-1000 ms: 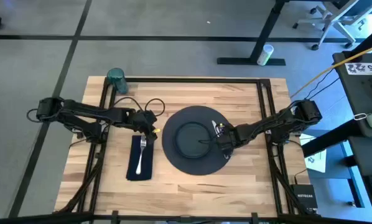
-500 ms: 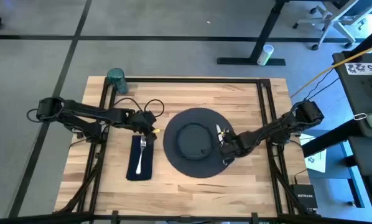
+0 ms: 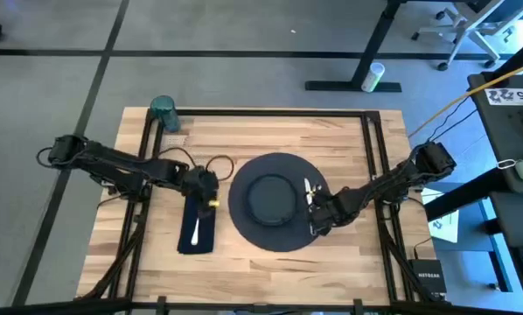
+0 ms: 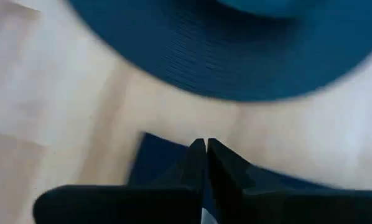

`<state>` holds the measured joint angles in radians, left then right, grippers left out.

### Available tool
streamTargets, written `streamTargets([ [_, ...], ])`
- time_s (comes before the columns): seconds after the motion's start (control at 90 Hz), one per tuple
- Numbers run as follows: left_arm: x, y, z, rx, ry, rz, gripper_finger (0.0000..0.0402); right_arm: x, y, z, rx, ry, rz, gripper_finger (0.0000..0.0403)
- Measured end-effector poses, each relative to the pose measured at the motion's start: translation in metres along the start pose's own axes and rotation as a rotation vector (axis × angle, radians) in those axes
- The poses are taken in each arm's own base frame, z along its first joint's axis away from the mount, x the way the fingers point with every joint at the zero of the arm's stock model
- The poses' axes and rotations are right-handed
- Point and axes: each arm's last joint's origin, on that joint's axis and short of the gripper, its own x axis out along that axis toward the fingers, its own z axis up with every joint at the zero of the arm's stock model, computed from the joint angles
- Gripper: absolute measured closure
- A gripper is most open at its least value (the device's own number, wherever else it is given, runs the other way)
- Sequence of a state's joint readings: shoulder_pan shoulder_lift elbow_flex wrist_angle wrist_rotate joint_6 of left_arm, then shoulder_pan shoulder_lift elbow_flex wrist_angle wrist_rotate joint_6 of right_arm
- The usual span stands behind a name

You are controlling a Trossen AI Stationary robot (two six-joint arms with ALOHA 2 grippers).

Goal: Set table place
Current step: Adjust the black tablemat

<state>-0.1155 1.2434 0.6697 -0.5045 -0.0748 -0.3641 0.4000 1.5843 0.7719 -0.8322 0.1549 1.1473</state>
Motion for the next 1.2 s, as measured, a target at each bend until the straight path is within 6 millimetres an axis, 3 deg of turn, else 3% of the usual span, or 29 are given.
streamTargets([
  [0.322, 0.008, -0.008, -0.013, -0.011, 0.063, 0.002, 0.0401, 0.0, -0.001, 0.001, -0.03, -0.028, -0.021, 0.0403],
  [0.722, 0.037, 0.001, -0.01, -0.033, 0.126, 0.058, 0.0401, 0.001, -0.001, 0.001, -0.032, -0.045, -0.032, 0.0403],
  [1.2, 0.041, 0.017, 0.004, -0.062, 0.04, 0.076, 0.0401, 0.001, -0.001, 0.001, -0.033, -0.044, -0.03, 0.0403],
])
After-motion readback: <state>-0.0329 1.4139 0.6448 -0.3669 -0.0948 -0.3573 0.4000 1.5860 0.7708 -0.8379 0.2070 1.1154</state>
